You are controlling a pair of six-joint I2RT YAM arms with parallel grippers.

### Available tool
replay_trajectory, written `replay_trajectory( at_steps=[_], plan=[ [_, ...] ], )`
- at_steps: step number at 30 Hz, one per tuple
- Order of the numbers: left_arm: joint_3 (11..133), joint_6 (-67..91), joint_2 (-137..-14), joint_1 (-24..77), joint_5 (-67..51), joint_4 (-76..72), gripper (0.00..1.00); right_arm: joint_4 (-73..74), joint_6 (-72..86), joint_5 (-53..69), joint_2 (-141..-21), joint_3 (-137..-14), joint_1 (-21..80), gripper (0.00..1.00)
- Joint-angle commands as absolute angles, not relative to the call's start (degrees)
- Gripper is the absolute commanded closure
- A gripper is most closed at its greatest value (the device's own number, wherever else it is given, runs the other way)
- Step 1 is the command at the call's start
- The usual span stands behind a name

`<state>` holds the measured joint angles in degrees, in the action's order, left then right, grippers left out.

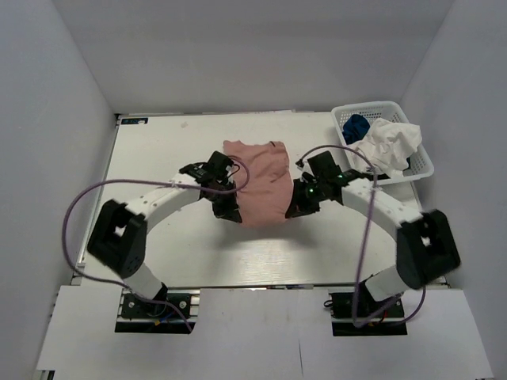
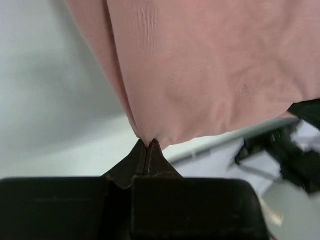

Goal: Fold and stack the t-shirts

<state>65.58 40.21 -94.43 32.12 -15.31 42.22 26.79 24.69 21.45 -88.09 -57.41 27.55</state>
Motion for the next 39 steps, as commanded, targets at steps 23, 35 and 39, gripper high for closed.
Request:
replay_trajectory(
  at_steps=[23,35,39],
  plan=[
    [85.7,40.7,-84.7,33.5,-17.4,61.9,1.00,53.5,26.8,25.8,-73.9,-73.6,25.9,1.00],
    [99.3,43.3,-98.9,32.4,-7.6,60.1,1.00,46.2,26.5,30.6,-82.3,-73.5,20.5,1.00],
    [103.1,43.3,-103.7,31.2,-6.9,60.1,1.00,42.1,27.5,37.5,-84.8,-70.4,17.1,1.00]
  ],
)
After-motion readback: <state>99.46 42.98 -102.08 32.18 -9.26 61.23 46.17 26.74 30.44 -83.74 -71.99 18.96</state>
